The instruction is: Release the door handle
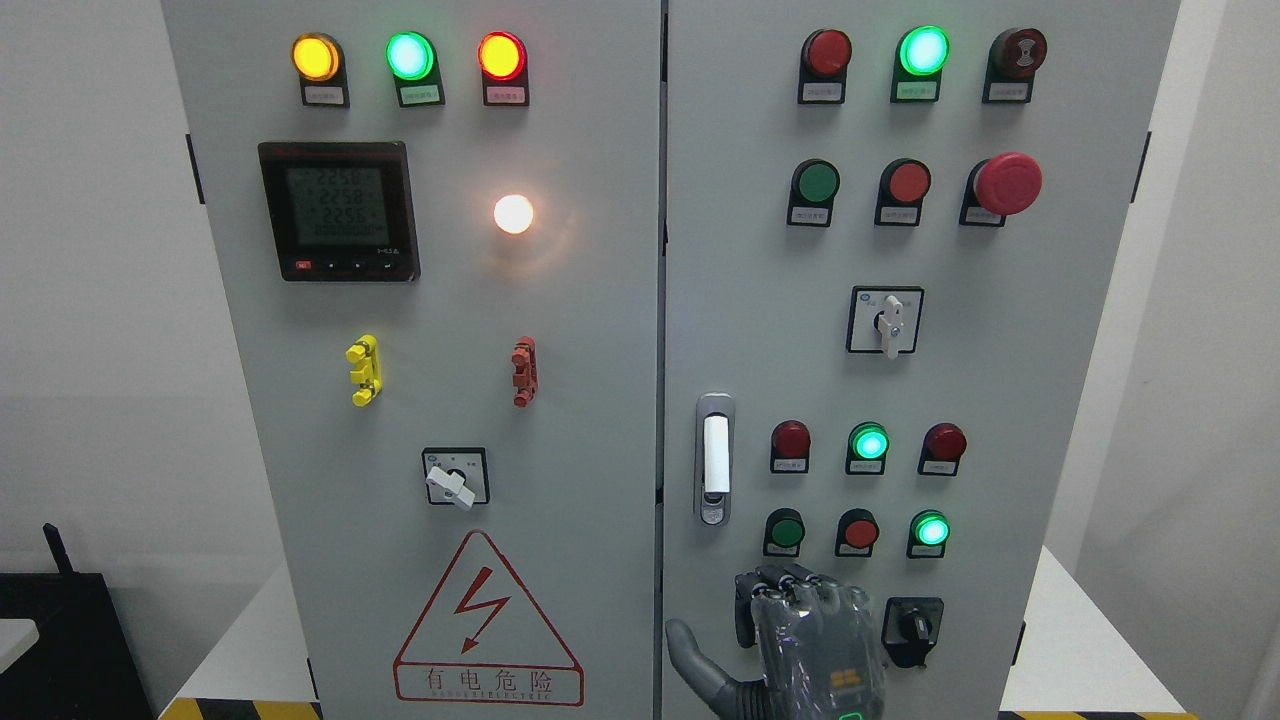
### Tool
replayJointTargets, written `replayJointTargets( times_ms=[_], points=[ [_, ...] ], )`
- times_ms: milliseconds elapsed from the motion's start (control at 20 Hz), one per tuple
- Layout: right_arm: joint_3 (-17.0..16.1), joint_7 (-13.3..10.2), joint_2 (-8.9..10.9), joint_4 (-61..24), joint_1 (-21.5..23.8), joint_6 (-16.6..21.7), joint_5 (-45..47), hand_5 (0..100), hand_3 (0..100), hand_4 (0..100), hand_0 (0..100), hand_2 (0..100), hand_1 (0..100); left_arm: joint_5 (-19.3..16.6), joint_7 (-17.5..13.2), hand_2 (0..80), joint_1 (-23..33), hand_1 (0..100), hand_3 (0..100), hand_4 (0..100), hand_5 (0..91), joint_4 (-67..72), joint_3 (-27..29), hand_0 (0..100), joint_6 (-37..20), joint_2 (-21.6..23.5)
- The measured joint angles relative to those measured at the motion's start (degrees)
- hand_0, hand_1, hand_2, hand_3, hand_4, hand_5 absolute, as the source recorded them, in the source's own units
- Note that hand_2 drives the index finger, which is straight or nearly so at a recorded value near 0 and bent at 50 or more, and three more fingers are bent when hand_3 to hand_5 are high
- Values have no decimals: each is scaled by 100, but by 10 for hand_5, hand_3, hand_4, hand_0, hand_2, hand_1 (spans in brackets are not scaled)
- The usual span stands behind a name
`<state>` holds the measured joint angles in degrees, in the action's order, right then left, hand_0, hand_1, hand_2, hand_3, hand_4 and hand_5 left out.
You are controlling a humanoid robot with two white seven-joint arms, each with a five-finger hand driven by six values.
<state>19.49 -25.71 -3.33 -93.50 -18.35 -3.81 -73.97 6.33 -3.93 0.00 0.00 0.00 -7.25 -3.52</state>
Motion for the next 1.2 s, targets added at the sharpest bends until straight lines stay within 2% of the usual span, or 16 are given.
replayJointTargets(
  times_ms=[551, 751, 1202],
  points=[
    [-131, 140, -101, -100, -355, -20, 34, 997, 1000, 1000, 157, 1000, 532, 0, -1, 0, 0, 389, 0, 0, 0, 0, 0, 120, 0, 0],
    [-154, 282, -176, -119, -507, -29, 37, 996, 1000, 1000, 162, 1000, 536, 0, -1, 0, 0, 389, 0, 0, 0, 0, 0, 120, 0, 0],
    [-183, 427, -287, -90, -881, -55, 39, 996, 1000, 1000, 195, 1000, 545, 0, -1, 0, 0, 389, 0, 0, 0, 0, 0, 120, 0, 0]
  ],
)
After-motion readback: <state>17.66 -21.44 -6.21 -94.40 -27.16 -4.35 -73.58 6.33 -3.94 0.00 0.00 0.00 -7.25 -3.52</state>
